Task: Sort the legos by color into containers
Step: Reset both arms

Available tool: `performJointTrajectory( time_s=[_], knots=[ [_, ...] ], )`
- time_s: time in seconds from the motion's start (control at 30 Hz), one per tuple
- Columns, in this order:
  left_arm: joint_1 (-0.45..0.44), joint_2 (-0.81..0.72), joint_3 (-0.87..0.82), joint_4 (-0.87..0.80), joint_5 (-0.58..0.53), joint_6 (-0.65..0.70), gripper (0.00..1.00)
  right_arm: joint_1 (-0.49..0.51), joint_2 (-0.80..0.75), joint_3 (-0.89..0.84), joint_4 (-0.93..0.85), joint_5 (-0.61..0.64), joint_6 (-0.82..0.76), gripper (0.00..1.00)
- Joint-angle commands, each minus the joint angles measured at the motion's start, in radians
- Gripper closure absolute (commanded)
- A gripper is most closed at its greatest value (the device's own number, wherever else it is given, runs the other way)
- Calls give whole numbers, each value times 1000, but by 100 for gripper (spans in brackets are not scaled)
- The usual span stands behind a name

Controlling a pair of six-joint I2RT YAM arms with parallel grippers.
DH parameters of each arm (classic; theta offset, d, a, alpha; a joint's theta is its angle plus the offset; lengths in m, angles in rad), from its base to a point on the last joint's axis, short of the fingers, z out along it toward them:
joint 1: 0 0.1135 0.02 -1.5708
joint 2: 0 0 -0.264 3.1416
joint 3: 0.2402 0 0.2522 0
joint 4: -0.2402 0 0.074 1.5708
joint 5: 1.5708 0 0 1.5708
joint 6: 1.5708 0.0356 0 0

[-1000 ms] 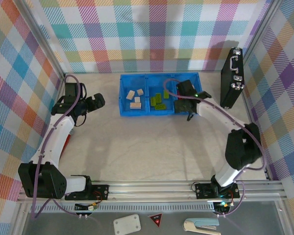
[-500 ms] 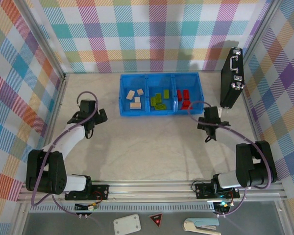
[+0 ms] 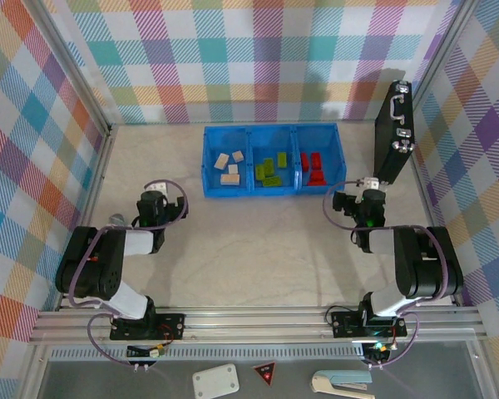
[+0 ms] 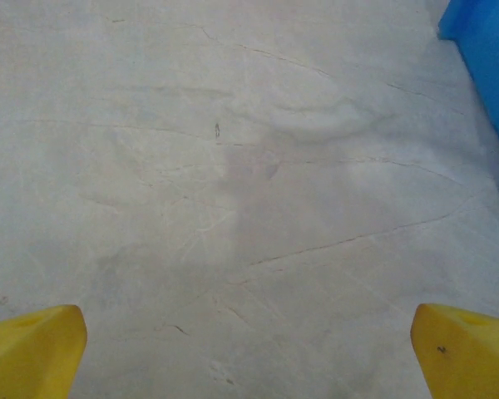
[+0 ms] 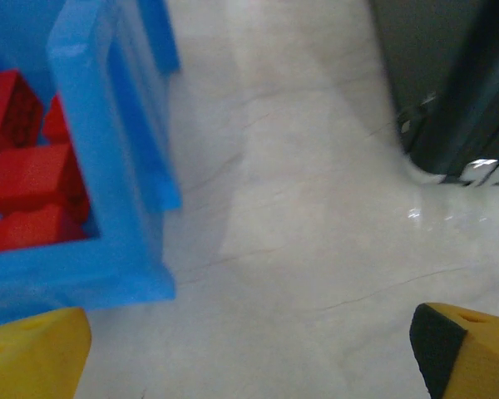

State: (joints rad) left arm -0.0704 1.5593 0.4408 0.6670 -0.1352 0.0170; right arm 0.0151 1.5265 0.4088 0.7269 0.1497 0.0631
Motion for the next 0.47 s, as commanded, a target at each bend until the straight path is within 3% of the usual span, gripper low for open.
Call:
performJointTrajectory(
  time_s=[0.0, 0.43],
  knots=[
    [23, 24, -21, 182, 118, 17, 0, 1, 1, -8, 111, -66, -26, 1],
    [21, 21, -22, 177, 114, 17, 0, 1, -5, -39, 162, -111, -45, 1]
  ],
)
